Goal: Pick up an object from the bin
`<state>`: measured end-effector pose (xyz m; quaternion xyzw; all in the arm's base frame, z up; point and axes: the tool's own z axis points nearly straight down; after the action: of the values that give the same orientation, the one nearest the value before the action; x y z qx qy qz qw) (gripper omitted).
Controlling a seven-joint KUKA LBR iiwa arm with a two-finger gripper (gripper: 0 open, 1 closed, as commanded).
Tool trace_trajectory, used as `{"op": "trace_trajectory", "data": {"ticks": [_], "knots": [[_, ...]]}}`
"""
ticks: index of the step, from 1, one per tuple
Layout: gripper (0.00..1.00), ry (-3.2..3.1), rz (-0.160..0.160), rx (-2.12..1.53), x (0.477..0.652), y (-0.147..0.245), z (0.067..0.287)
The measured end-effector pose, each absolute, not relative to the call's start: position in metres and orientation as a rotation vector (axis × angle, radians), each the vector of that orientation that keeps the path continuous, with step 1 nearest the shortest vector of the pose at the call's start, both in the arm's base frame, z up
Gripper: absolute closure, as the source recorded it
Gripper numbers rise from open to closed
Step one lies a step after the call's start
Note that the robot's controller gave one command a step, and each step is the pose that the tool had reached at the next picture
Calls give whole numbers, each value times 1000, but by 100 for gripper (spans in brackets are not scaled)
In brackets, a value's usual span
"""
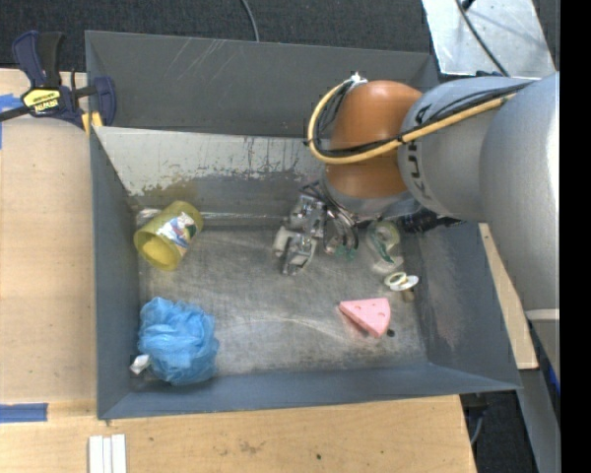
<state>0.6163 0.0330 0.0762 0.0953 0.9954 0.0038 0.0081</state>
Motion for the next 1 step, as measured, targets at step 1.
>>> {"op": "trace_trajectory", "data": {"ticks": [1], "knots": [[100,3116,9,297,615,33,79]]}}
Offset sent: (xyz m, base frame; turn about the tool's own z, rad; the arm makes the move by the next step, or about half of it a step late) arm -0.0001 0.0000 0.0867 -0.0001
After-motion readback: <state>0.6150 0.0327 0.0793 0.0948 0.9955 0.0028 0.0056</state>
